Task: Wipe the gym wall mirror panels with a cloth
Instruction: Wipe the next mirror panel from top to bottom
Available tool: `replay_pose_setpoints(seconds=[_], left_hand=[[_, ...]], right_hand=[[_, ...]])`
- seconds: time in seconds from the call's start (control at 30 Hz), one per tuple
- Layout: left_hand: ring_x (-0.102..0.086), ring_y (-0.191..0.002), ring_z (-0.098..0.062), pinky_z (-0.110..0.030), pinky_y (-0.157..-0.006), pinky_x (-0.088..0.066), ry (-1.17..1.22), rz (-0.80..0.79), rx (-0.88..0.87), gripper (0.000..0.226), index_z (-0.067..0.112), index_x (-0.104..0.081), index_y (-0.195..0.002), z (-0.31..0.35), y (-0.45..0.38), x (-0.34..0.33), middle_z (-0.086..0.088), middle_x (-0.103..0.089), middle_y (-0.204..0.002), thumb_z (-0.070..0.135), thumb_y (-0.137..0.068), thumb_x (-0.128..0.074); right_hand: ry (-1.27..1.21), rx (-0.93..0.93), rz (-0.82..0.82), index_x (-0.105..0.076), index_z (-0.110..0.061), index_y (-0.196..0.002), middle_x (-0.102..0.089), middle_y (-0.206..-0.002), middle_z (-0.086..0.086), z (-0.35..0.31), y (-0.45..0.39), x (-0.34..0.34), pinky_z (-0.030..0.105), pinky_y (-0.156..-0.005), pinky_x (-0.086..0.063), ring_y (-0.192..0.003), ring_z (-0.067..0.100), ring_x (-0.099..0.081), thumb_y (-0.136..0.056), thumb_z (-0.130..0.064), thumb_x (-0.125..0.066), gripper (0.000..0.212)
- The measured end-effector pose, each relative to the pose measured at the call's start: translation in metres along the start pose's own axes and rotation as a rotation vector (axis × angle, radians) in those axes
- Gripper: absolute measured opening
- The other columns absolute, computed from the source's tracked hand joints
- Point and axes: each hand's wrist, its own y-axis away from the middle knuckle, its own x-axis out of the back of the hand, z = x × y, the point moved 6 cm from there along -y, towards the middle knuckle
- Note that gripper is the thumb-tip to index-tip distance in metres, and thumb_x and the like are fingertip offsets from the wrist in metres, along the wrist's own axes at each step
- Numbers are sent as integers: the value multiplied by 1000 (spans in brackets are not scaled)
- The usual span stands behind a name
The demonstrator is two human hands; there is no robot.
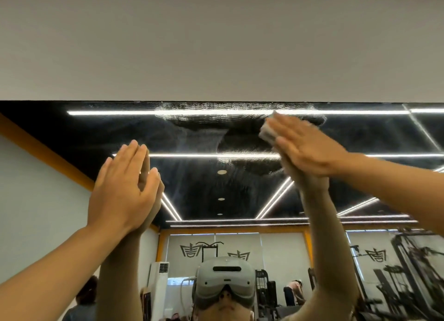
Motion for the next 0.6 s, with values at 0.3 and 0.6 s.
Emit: replay_pose_setpoints(seconds=[0.3,0.6], left_hand=[[-15,-150,-13,-27,-119,-2,3,21,-4,70,16,-33,-154,0,1,1,0,-27,-161,50,-93,-26],[-14,-151,-14,-29,-120,-3,11,2,4,68,17,-32,-154,1,1,0,1,-25,-162,48,-94,-27]], right_hand=[[-107,-153,50,-1,-28,-157,9,-166,-4,7,4,-5,47,-124,1,-152,13,12,-93,-59,-4,71],[-73,420,-218,2,-51,-151,15,-160,-26,-106,84,-28,26,-119,16,-148,2,19,-102,-54,-5,49]])
